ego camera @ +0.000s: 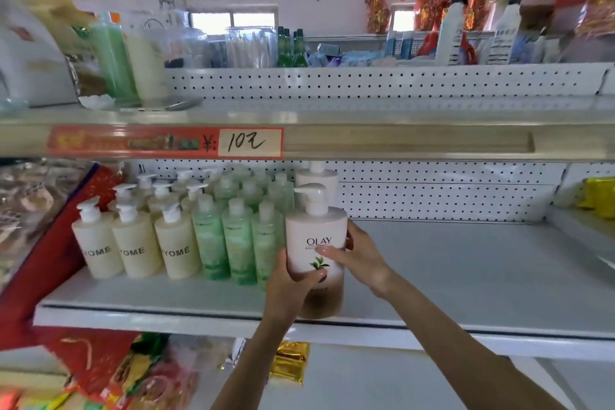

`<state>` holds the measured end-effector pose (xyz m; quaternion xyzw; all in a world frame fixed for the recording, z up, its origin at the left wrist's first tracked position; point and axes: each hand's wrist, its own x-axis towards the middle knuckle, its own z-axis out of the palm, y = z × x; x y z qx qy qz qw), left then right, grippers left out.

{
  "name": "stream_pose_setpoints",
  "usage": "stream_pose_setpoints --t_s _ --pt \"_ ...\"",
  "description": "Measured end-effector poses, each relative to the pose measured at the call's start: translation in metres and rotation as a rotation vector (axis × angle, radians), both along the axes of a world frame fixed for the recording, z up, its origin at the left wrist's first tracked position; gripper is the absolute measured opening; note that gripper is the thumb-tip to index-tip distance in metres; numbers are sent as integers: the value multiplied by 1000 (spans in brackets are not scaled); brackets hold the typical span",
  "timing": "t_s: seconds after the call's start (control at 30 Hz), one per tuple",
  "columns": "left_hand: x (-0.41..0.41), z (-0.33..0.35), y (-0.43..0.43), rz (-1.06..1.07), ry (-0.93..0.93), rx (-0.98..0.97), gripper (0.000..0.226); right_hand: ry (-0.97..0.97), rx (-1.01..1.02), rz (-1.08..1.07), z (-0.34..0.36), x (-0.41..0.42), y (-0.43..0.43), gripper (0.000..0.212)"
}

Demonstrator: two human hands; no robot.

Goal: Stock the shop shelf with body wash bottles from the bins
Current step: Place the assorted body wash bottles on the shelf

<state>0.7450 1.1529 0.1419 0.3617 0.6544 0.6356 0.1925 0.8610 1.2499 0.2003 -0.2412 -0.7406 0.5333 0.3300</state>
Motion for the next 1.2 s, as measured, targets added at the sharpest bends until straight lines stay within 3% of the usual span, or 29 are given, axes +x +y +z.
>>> stream_pose_setpoints --t_s 0.37,0.87,1.03,1.2 --pt "4 -61 -23 -32 111 -92 76 29 4 -96 -14 -25 14 53" --pt "3 -36 -20 -128 183 -141 71 -140 16 -128 -6 -30 16 49" --pt "0 -34 -40 -150 242 -140 75 -218 -47 -157 -16 -7 -2 62" --pt "7 -31 -58 -166 183 -163 73 -252 -52 -331 -46 50 -21 48"
